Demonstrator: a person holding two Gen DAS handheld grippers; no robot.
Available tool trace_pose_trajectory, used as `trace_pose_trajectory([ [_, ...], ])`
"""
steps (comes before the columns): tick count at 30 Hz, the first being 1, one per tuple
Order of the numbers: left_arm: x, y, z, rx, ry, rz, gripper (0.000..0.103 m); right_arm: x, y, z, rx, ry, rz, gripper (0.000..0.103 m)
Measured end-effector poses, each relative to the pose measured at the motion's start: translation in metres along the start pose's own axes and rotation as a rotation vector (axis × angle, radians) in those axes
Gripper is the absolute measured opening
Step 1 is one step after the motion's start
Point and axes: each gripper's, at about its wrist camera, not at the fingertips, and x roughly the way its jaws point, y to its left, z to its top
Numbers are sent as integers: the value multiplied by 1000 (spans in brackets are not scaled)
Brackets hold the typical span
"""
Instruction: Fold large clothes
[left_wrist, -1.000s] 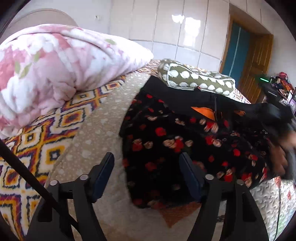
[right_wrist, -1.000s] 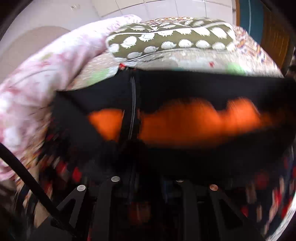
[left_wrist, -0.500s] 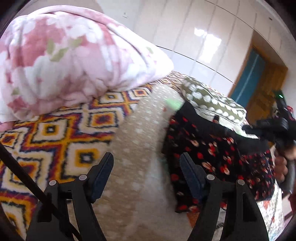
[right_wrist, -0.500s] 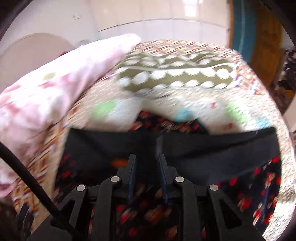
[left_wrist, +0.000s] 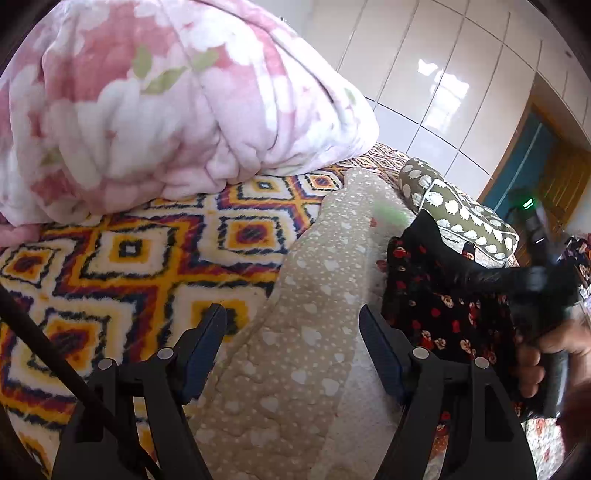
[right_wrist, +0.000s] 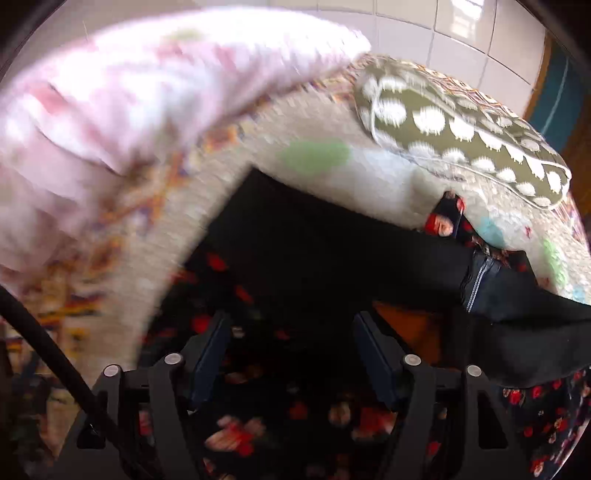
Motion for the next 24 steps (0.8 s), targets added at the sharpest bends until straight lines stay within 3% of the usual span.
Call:
trace_pose_trajectory([
  [1,1,1,0,-2,3,-1,73,10,-1,0,23,39,14,3],
  [3,2,4,1,-9,10,0,73,13,5,5,27,27,4,1],
  [11,6,10,1,-23,22,16,73,21,43,51,-15,-25,-37,1],
  [13,7,9,1,-13,28,19,73,10,36,49,-11,-43,-18,14],
  [15,8,9,1,-13,39,12,73,-2,22,41,14,-54,-5,72],
  [17,8,9,0,-26,49,0,73,-12,11,29,7,-81,-16,78],
  [22,8,2,-2,-6,44,0,73,19,-1,7,-85,16,-81,75],
  [23,8,0,-2,0,41,3,73,26,-3,5,-73,35,-59,48],
  [24,8,-1,-3,7,40,6,73,29,-5,4,-46,43,-7,11],
])
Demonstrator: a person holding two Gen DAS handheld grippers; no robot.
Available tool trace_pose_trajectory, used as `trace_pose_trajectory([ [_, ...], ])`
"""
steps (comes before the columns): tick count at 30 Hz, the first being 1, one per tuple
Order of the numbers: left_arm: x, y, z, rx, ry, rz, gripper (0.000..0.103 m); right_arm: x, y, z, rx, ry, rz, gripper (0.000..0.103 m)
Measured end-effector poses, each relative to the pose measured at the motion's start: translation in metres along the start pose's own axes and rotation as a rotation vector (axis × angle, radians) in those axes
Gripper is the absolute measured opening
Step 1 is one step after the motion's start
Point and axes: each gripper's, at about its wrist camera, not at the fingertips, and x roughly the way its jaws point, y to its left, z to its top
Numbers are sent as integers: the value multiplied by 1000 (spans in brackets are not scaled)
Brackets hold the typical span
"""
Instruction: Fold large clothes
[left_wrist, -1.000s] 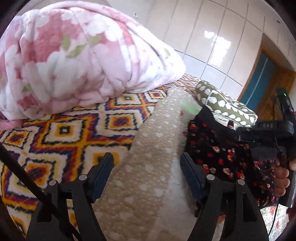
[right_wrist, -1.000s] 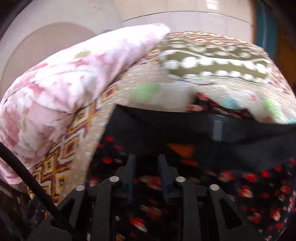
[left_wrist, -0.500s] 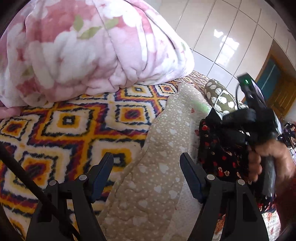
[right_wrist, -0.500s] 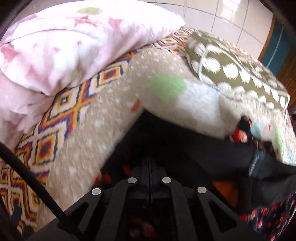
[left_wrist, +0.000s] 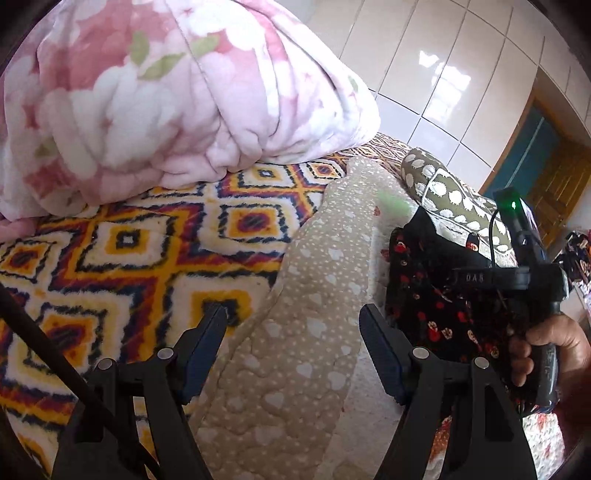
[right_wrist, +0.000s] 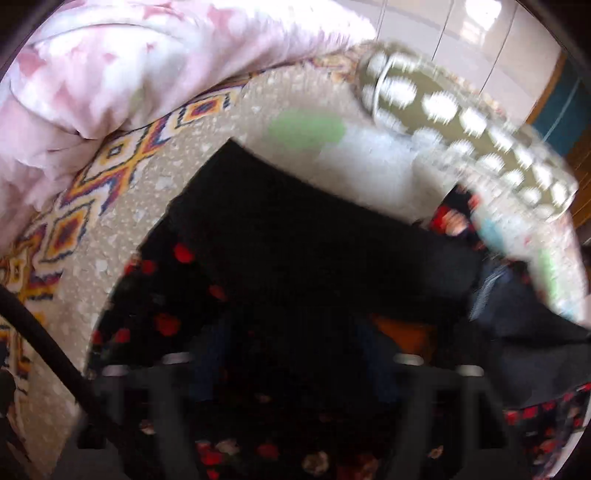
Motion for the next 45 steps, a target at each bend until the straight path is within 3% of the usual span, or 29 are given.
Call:
trace_pose_trajectory([
  [1,0,-1,0,5,-1,3,73,-2,1,0,34,0,59,6],
  [3,2,-2,0,6,3,4,73,-10,13,3,1,-27,20,4],
  [8,6,-1,0,-6,16,0,73,-32,38,30,-13,-123,35,0],
  [14,8,-6,-1,11,26,12,73,-19,77,59,-60,-116,-5,0],
  [16,8,-8,0,15,31,3,73,-26,73,54,-65,-124,-3,3],
  [18,6,-11,0,21,36,-3,73,-38,57,41,-53,-123,-29,17],
  [20,5,-15,0,26,43,-16,73,-52,27,19,-11,-121,-41,27],
  [27,-4,-50,-3,75,45,-69,73,-110,-129,-105,308,-147,-126,27],
  [30,-2,-76,-9,128,66,-103,73,-116,-199,-155,455,-109,-203,27],
  [32,1,-94,-16,170,85,-108,73,-111,-246,-188,544,-60,-276,20],
  [34,2,-108,-22,204,101,-119,73,-123,-273,-213,639,-92,-297,20],
  [35,2,-114,-25,216,106,-127,73,-131,-282,-225,682,-120,-286,27],
  [36,2,-118,-27,222,108,-132,73,-138,-287,-235,712,-133,-279,46],
  [38,1,-125,-31,233,112,-140,73,-153,-291,-253,738,-182,-241,58],
  [42,-7,-136,-35,250,97,-151,73,-171,-292,-285,777,-255,-106,71],
  [45,-17,-149,-39,280,73,-169,73,-170,-287,-309,825,-277,-31,71],
])
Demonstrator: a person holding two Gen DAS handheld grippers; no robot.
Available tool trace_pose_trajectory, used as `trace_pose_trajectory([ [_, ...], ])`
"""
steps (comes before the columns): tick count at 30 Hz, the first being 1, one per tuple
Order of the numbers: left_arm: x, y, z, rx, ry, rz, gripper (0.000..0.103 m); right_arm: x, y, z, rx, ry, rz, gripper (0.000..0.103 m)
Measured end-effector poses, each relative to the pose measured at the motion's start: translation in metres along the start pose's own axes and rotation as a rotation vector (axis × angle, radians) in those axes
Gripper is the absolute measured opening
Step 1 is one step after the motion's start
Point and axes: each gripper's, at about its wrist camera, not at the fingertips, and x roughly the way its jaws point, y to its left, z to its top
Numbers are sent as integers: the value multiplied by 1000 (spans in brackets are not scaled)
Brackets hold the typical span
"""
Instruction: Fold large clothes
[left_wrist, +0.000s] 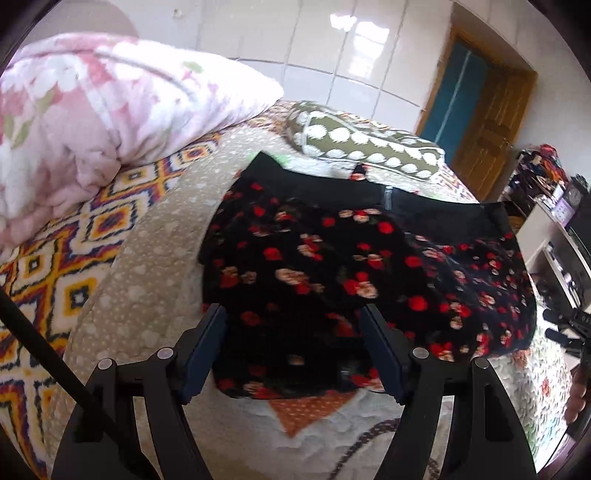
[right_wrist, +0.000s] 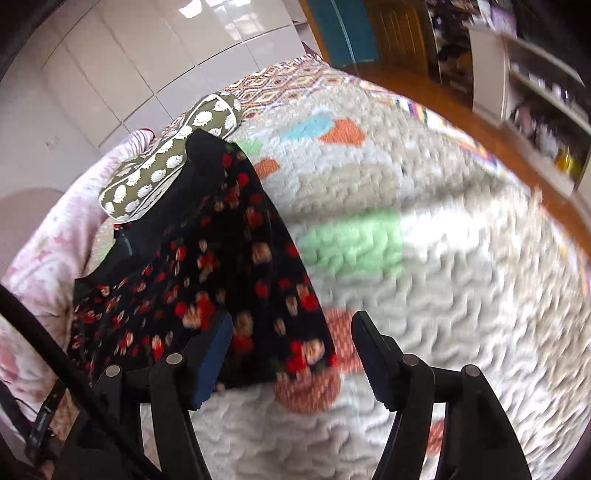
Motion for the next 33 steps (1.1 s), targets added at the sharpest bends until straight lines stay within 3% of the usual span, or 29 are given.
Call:
trace_pose_trajectory([
  [6,2,-33,-9,84,0,-3,73,9,-2,-43,72,37,63,71],
  [11,13,-41,-15,88,35,-12,73,7,17,-62,0,23,30,71],
  [16,19,-37,-16,91,44,-5,73,-21,71,-68,-164,-145,-65,70],
  [19,19,-34,-16,91,46,-7,73,-21,115,-65,-269,-190,-57,66],
  [23,19,-33,-16,89,46,-11,73,9,163,-69,-382,-149,-30,39],
  [25,18,-33,-17,92,48,-13,73,30,179,-74,-405,-102,-8,38],
  [29,17,-32,-17,97,51,-16,73,71,184,-86,-418,-35,-56,38],
  [33,17,-32,-17,95,53,-16,73,80,179,-88,-403,-23,-48,38],
])
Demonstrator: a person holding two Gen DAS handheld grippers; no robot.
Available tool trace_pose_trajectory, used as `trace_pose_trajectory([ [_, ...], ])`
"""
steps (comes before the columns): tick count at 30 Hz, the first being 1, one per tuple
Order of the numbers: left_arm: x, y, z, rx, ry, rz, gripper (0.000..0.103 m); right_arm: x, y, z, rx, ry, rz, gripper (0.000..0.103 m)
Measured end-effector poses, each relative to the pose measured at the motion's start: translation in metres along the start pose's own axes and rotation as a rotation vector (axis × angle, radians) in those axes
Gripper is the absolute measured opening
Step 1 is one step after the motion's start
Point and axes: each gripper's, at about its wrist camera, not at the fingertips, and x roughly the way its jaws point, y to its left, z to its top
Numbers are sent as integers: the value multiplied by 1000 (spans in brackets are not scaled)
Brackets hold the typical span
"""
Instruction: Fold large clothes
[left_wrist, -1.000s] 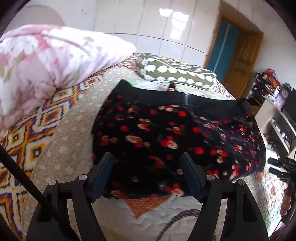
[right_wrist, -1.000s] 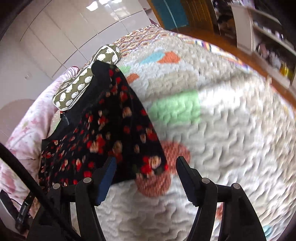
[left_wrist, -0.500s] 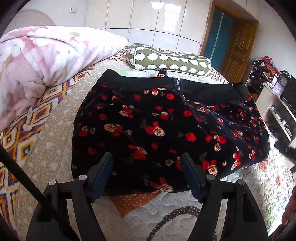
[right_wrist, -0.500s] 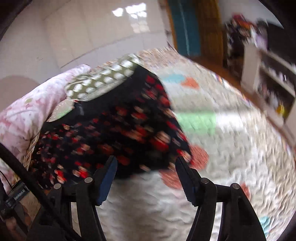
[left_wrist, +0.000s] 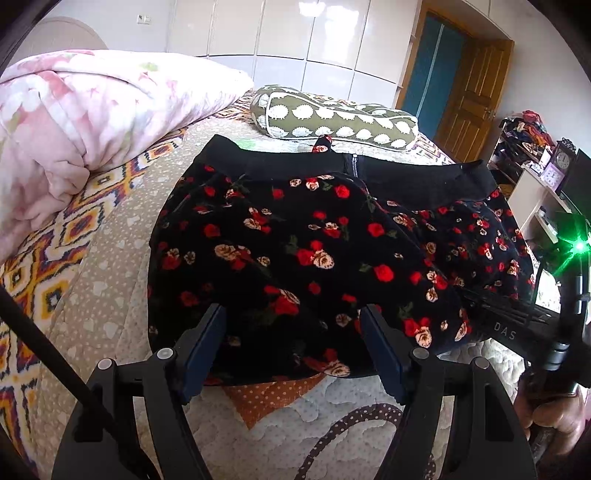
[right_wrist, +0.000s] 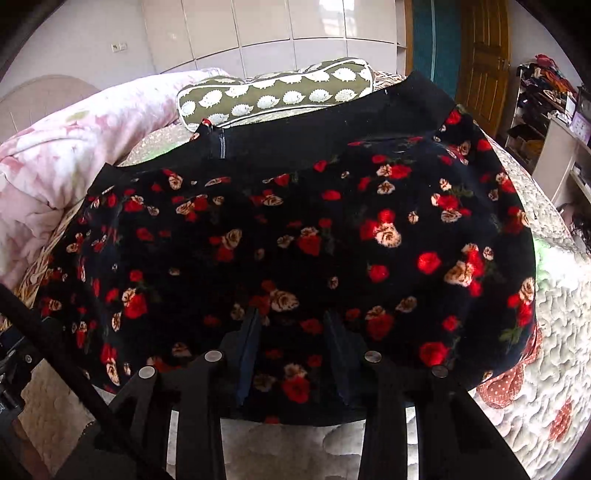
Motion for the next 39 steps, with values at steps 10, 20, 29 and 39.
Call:
trace_pose_trajectory([
  [10,-25,-11,-4,29,-38,-26,73,-56,-46,-24,116,-49,123,43],
  [20,-8,-78,19,57,94,-101,73,-77,-183,-65,474,-88,222,72],
  [29,102,-133,44,132,248,34,74,-43,-207,-72,637,-96,403,76],
  [39,32,-96,45,8,150,-132,70,-14,-194,-30,606,-92,326,46],
])
